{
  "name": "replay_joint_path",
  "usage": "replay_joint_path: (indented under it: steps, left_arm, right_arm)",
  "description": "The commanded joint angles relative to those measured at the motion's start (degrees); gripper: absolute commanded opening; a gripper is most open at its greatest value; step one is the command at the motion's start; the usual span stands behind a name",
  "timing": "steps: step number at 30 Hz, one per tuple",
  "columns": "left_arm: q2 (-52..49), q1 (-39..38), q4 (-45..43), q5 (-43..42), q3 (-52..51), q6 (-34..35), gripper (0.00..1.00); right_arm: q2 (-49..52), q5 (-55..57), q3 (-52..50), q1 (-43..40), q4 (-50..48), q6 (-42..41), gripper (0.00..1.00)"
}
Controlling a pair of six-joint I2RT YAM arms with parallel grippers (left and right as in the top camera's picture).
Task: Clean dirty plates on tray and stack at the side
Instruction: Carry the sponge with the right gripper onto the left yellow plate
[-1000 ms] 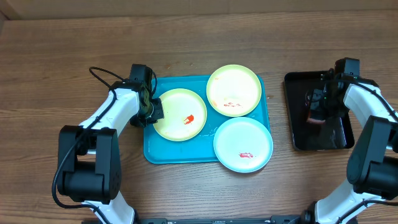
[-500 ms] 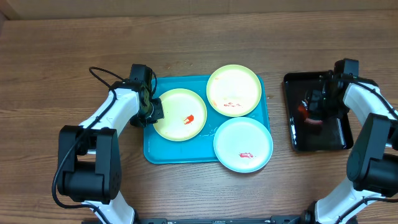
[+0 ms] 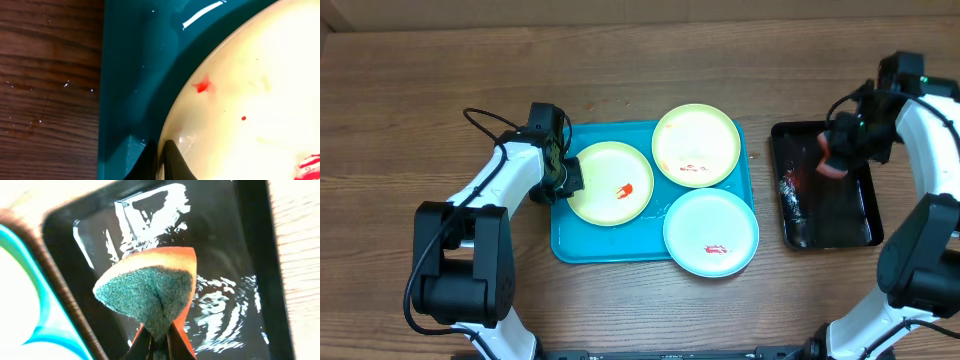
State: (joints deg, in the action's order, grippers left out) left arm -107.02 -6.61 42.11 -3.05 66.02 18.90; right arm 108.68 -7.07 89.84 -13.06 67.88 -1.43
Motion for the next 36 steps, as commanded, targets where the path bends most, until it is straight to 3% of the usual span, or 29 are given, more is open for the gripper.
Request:
replay_joint_path:
  steps: [1,19,24,29,36]
  left_arm:
    - [-1.7,-0.2,-0.1,-1.5,-1.8,-1.1,0.04]
    - [-1.7,-0.2,0.5,-1.5,-1.8,-2.2,0.04]
    - [-1.7,-0.2,0.5,-1.5,-1.8,-2.2,0.04]
    - [-1.7,-0.2,0.5,-1.5,-1.8,-2.2,0.04]
    - [-1.7,-0.1,-0.3,-5.0,-1.8,-3.2,0.04]
  right_arm:
    - [-1.9,-0.6,1.5,1.8,0.9,0.3,0.04]
    - [-5.7,-2.1,6.0,6.2,4.1,-0.3,0.04]
    - [-7.9,-7.8,8.0,8.2,6.3,-0.3,0.04]
    - [-8.2,-13.9,8.1,16.0,5.3,-3.6,0.04]
    - [-6.8,-9.1,8.1,30.2,-1.8,-11.9,0.04]
